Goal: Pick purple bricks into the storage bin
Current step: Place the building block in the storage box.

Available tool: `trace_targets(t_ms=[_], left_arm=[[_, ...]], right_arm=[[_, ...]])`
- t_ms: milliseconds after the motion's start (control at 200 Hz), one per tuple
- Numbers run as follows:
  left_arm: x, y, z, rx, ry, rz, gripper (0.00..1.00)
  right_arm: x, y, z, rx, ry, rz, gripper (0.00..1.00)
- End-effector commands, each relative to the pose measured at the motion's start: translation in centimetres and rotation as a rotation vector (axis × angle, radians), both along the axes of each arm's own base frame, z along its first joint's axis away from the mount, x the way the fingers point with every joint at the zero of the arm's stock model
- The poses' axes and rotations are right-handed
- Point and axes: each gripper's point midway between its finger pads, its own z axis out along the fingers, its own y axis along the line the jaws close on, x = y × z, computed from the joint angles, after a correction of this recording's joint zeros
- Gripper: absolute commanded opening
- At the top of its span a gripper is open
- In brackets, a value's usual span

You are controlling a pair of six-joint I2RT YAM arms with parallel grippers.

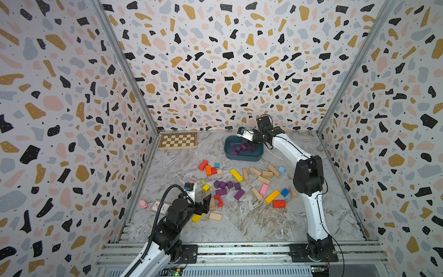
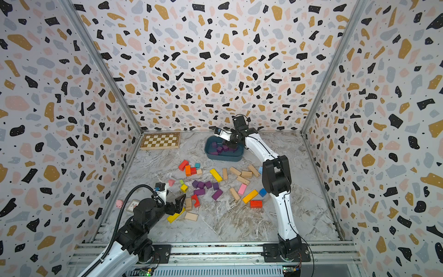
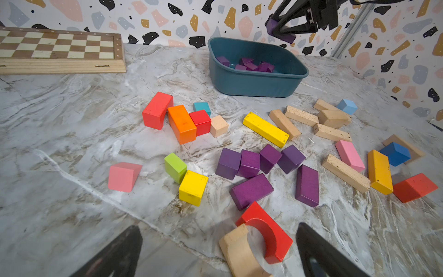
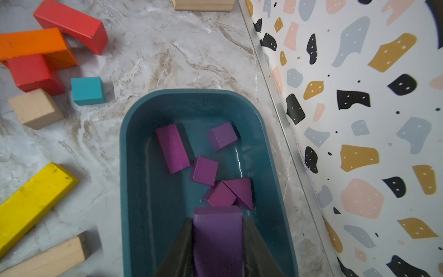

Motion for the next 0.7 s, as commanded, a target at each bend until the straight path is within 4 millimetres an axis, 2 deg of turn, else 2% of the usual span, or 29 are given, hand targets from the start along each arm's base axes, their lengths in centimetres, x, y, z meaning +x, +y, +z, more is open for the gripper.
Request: trace_targets(t_ms=[0, 250, 696], left_arm=[[0.6, -0.3, 2.1, -0.022, -0.065, -0.003, 0.99], [0.6, -0.3, 2.0, -0.022, -0.065, -0.002, 0.99], [0.5, -0.2, 2.1, -0.024, -0.068, -0.001, 0.99]], right_arm=[[-0.3, -0.2, -0.5, 0.003, 0.014, 0.020, 0.20], [-0.9, -0.1, -2.9, -0.003, 0.063, 0.029, 0.20], [-1.6, 0.5, -4.7, -0.008, 0.116, 0.026, 0.23]])
